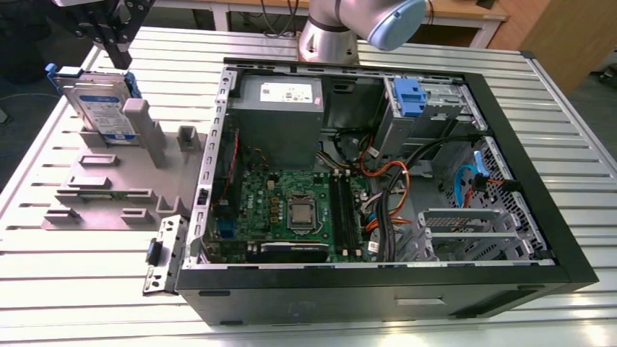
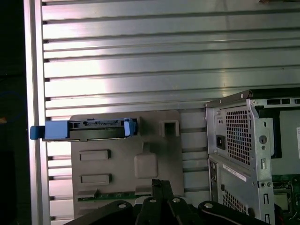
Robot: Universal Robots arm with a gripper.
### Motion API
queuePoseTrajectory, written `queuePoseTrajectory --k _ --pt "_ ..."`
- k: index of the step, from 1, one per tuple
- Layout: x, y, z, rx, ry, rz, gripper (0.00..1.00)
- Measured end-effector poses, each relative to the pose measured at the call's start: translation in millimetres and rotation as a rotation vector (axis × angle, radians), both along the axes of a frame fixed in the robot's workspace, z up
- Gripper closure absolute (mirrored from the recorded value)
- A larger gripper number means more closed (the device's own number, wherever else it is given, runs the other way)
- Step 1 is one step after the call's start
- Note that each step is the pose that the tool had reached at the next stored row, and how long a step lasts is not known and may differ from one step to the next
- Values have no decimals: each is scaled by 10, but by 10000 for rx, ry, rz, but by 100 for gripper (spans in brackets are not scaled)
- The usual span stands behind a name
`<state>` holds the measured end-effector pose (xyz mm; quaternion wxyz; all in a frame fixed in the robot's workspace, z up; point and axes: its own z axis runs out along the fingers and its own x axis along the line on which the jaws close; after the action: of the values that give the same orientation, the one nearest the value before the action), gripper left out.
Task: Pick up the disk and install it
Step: 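Reach for the disk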
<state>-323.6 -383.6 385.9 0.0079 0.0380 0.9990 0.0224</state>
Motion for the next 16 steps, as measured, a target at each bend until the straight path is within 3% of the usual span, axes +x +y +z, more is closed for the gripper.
queuePoseTrajectory --k 7,16 --pt "-65 19 -6 0 0 0 89" --pt "-372 115 -43 5 0 -1 89"
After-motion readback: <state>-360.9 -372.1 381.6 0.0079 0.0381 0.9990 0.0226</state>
